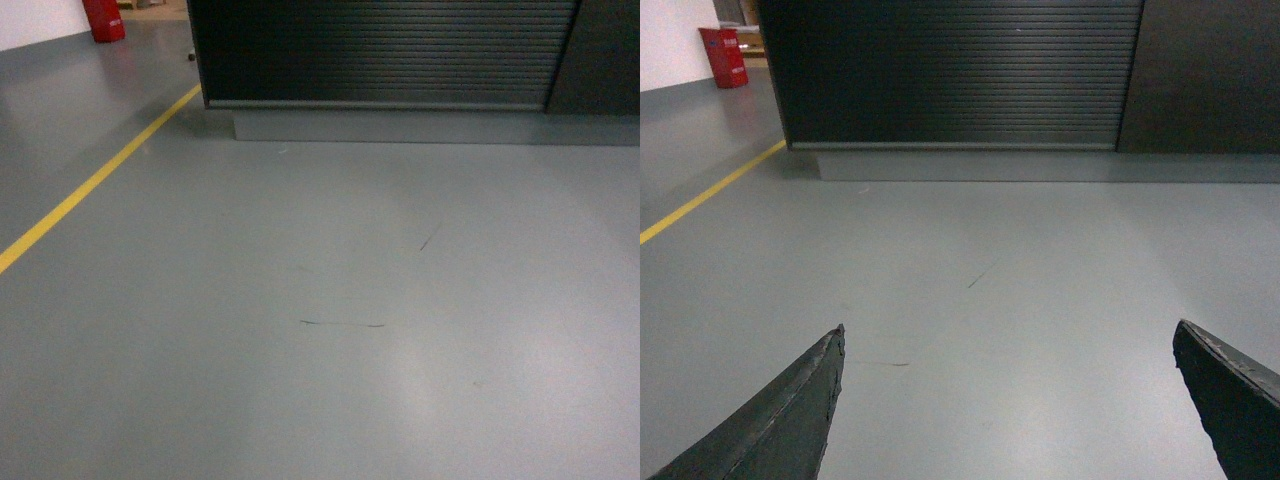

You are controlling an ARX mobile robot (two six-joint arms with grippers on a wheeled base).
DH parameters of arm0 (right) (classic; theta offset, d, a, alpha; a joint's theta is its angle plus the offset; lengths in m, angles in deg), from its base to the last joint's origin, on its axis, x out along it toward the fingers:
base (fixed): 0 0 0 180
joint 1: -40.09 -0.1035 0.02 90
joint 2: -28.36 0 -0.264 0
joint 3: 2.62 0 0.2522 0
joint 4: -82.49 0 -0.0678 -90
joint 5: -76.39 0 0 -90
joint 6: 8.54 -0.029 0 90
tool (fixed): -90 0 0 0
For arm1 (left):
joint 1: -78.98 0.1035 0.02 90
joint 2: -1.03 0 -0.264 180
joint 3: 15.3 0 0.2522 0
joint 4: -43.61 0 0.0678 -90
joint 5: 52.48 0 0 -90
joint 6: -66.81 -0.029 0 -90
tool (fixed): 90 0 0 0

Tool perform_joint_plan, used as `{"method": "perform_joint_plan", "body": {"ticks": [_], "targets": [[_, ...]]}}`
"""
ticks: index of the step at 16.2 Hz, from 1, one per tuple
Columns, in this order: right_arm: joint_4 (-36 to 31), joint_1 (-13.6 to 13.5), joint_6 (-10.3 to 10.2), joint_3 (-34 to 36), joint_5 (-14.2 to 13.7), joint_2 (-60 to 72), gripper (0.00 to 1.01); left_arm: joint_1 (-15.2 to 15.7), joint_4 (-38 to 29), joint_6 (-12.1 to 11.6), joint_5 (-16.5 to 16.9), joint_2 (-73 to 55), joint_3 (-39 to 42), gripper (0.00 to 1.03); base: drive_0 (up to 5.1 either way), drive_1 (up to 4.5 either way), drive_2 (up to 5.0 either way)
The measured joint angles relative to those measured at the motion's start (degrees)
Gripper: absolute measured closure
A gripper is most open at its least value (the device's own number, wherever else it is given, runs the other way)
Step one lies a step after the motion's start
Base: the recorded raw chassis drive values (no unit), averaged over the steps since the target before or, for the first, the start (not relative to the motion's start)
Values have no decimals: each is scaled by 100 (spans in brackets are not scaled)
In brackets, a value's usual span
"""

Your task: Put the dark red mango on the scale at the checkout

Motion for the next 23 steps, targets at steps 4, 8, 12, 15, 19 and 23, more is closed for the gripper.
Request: {"method": "perform_joint_plan", "body": {"ticks": [4,8,12,15,19,23], "targets": [[11,0,0,0,0,0,3,0,-9,0,0,-2,0,5,7,434,-420],[15,0,0,0,4,0,3,0,4,0,0,0,0,5,16,443,-411],[4,0,0,0,0,0,3,0,-7,0,0,0,0,5,6,433,-422],[-11,0,0,0,-11,0,3,0,-35,0,-2,0,2,5,-7,421,-434],[7,0,0,0,-7,0,3,0,-9,0,0,0,2,5,-12,415,-439],[9,0,0,0,0,0,3,0,-17,0,2,0,0,5,-7,420,-434]]}}
